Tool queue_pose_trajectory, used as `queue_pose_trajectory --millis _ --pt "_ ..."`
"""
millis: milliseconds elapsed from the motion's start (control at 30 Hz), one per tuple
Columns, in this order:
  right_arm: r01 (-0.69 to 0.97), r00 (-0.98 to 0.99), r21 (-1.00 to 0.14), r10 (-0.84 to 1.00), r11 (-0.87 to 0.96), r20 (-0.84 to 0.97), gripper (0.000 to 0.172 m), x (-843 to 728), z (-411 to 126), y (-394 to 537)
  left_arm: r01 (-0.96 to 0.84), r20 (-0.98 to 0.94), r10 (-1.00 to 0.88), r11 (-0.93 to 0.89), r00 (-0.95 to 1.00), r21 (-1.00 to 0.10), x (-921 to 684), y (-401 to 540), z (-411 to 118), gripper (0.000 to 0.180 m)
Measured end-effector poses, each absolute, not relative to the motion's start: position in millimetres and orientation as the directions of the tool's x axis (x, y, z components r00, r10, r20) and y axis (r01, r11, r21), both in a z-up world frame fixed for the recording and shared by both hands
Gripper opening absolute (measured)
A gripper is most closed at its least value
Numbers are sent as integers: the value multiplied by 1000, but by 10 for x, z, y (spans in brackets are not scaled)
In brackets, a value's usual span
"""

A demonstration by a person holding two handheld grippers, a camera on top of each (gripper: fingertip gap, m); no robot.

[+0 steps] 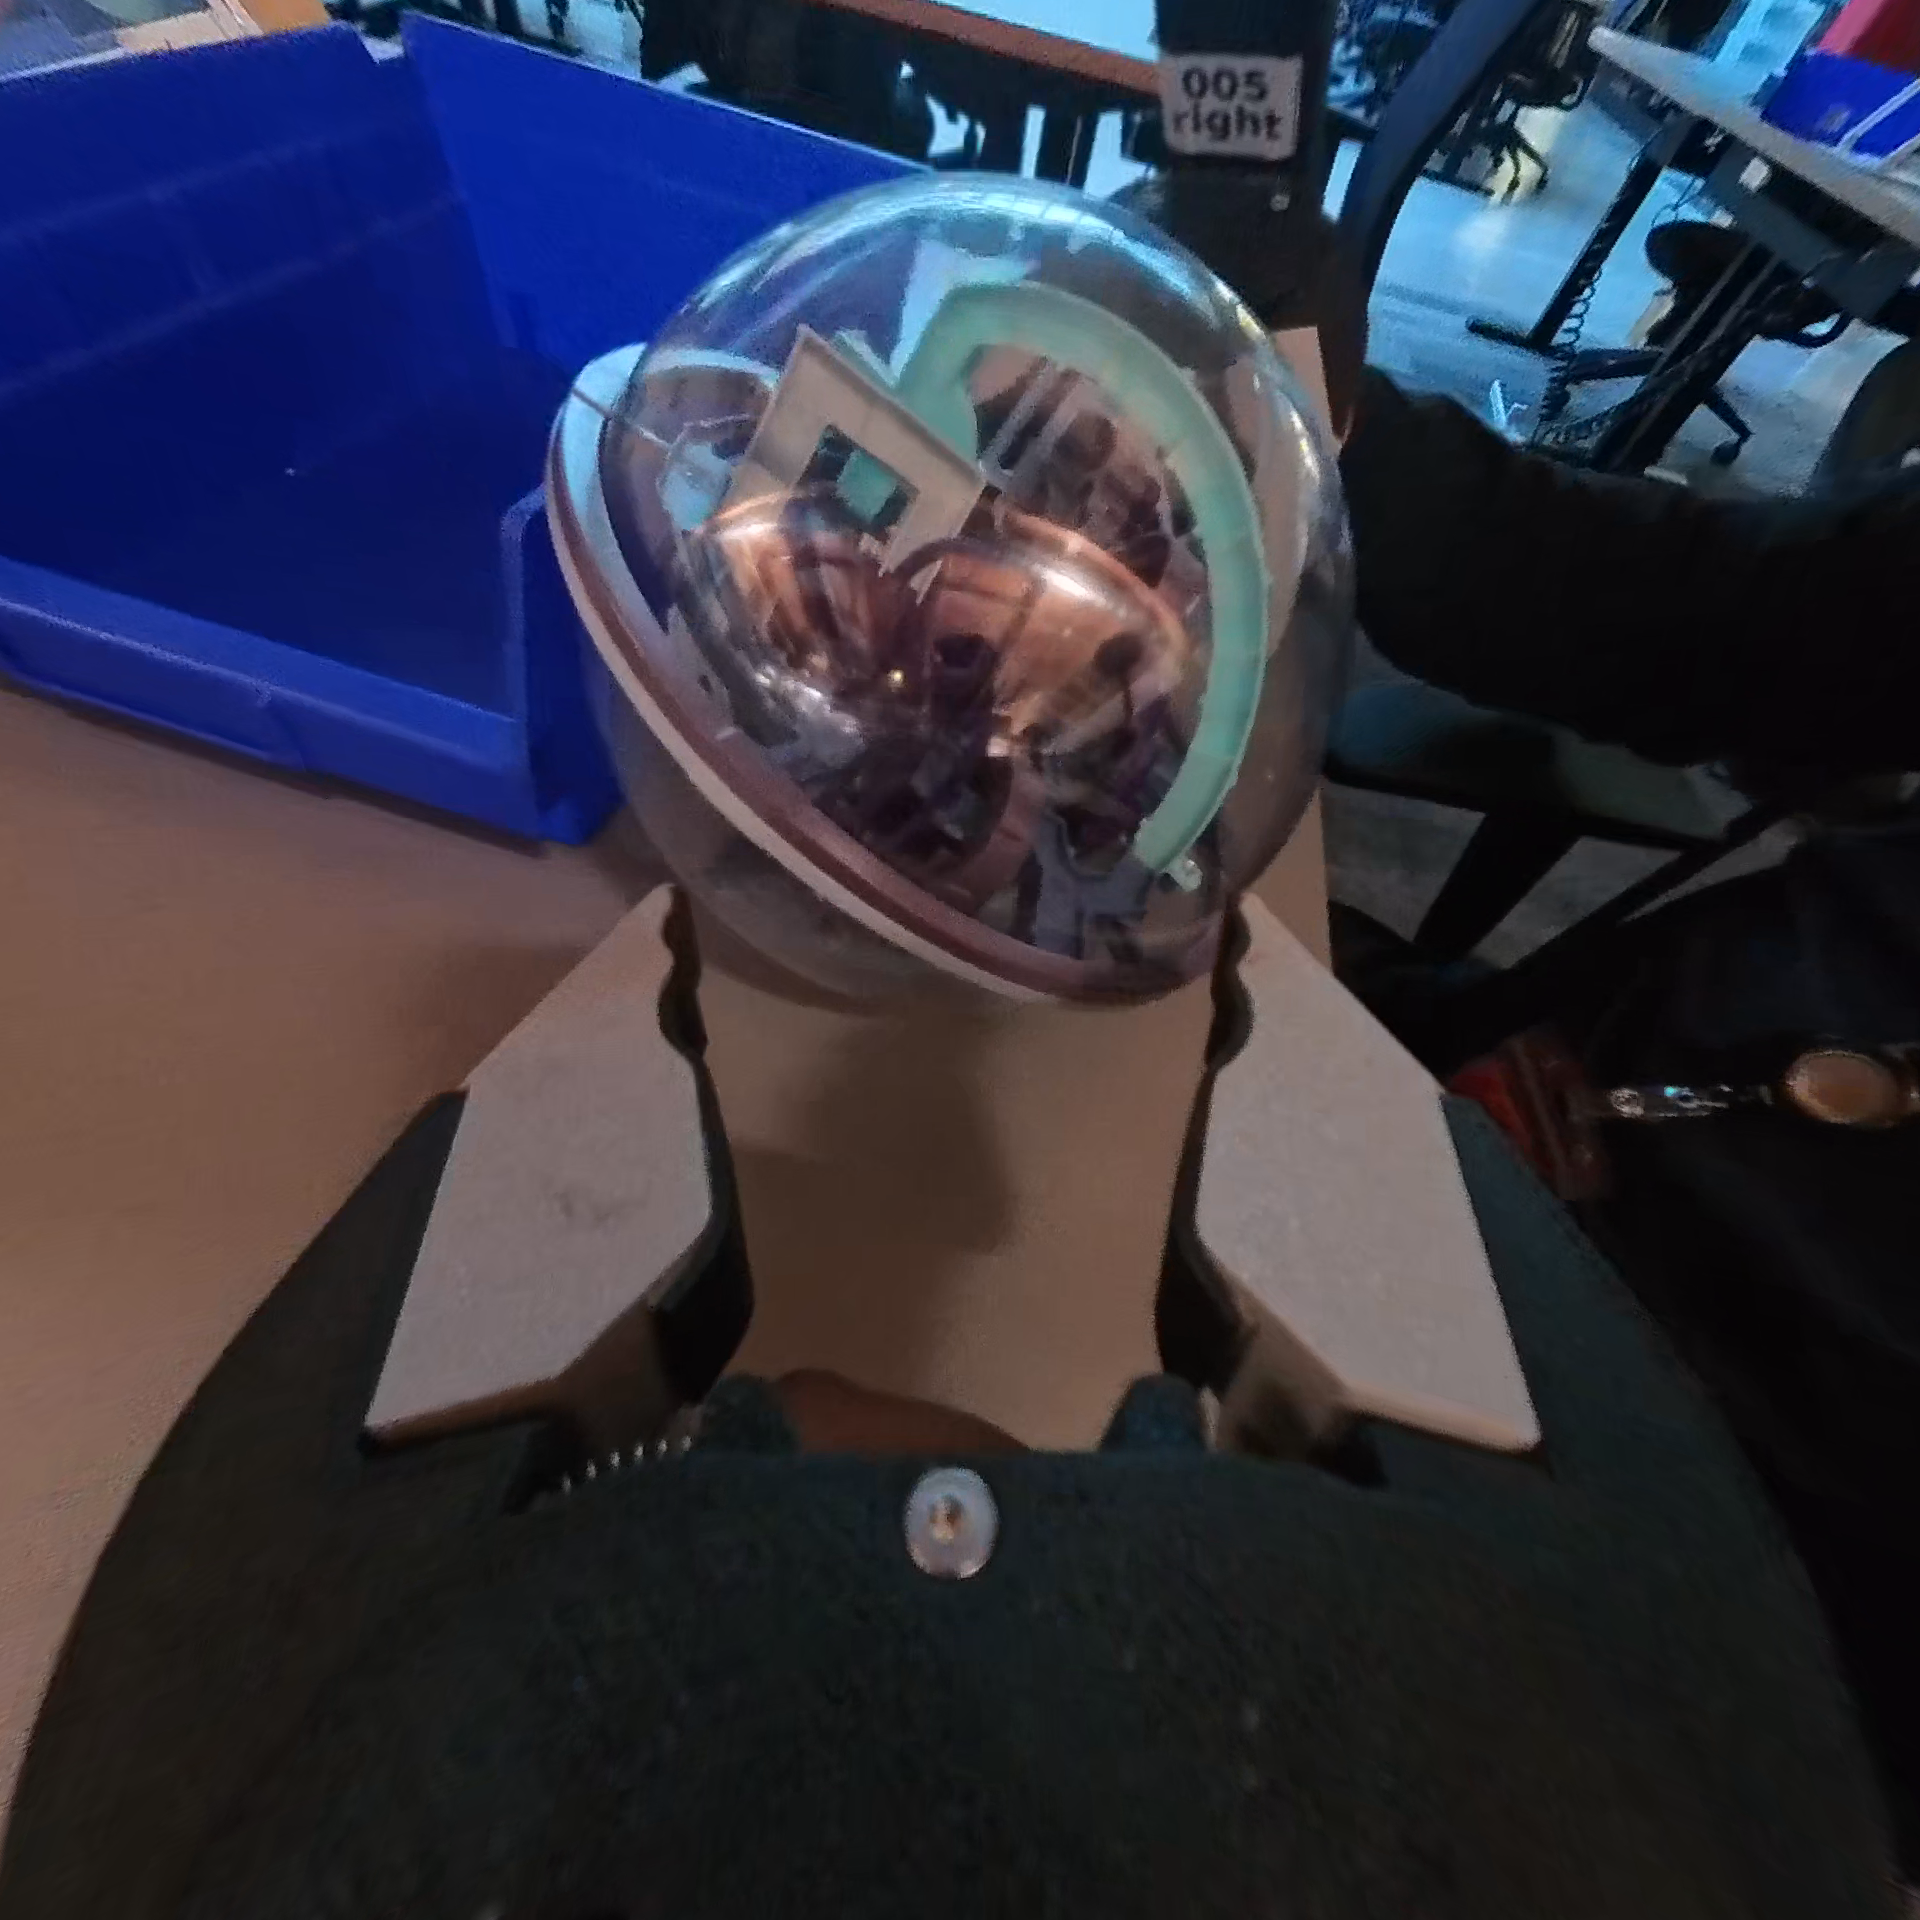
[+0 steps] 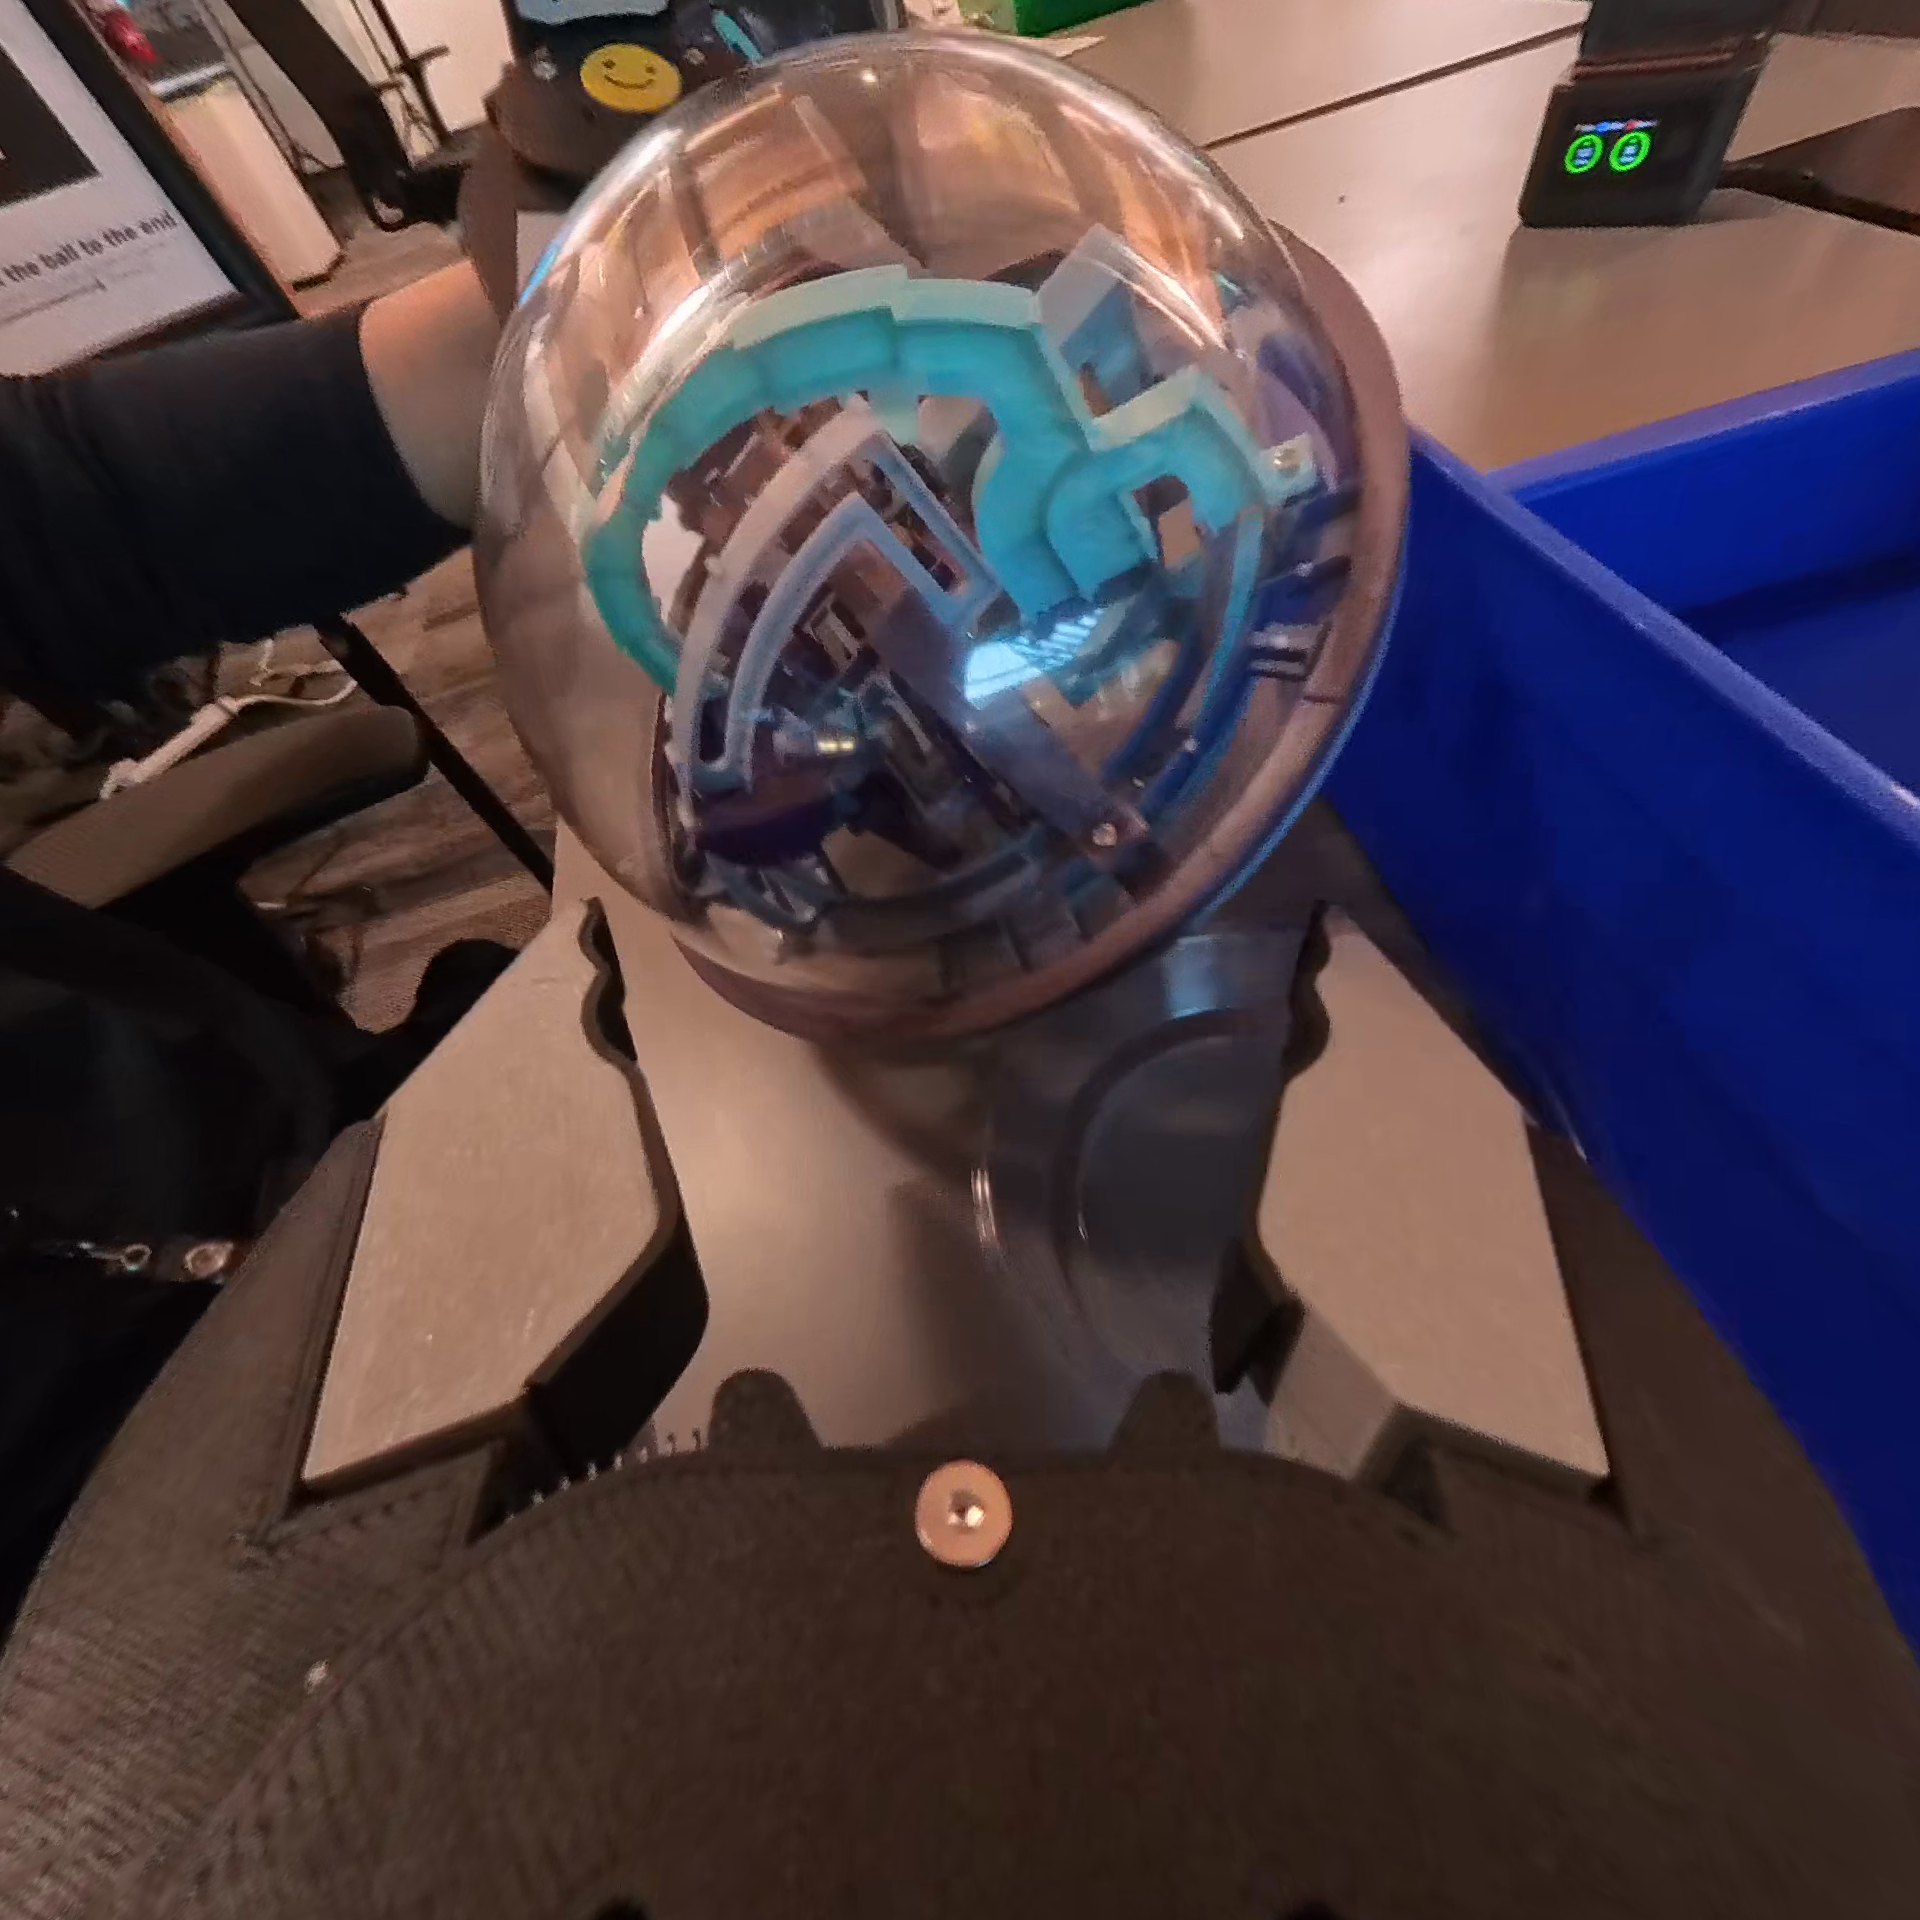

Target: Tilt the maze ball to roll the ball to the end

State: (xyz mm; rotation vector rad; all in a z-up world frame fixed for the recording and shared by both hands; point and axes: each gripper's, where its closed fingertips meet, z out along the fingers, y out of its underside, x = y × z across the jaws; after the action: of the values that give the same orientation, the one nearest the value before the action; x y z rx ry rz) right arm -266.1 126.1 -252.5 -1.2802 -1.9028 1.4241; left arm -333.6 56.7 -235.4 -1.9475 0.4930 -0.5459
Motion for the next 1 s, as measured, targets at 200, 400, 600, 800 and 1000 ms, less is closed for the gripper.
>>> queue_pose_trajectory --millis 200,400,600,800,1000 --pt "383 -525 -919 840 92 -134 123 -2778 -2528 1154 -219 38 -532 -412 846 -885 -3275 642 -2547 108" --pt "340 -555 -915 832 219 -7 121 -2769 -2572 1107 -296 -75 -518 -359 852 -885 -3272 573 -2547 107" --pt "307 -534 -877 830 369 162 122 -2794 -2494 1095 -465 -290 -490 -284 822 -839 -3295 547 -2346 108" --pt "189 -485 -849 799 493 356 122 -2823 -1843 1129 -606 -479 -439 -211 760 -767 -3314 565 -1714 109" --pt "75 -402 -789 742 610 536 121 -2762 -1089 1100 -719 -635 -370 -153 678 -678 -3276 537 -1015 109"
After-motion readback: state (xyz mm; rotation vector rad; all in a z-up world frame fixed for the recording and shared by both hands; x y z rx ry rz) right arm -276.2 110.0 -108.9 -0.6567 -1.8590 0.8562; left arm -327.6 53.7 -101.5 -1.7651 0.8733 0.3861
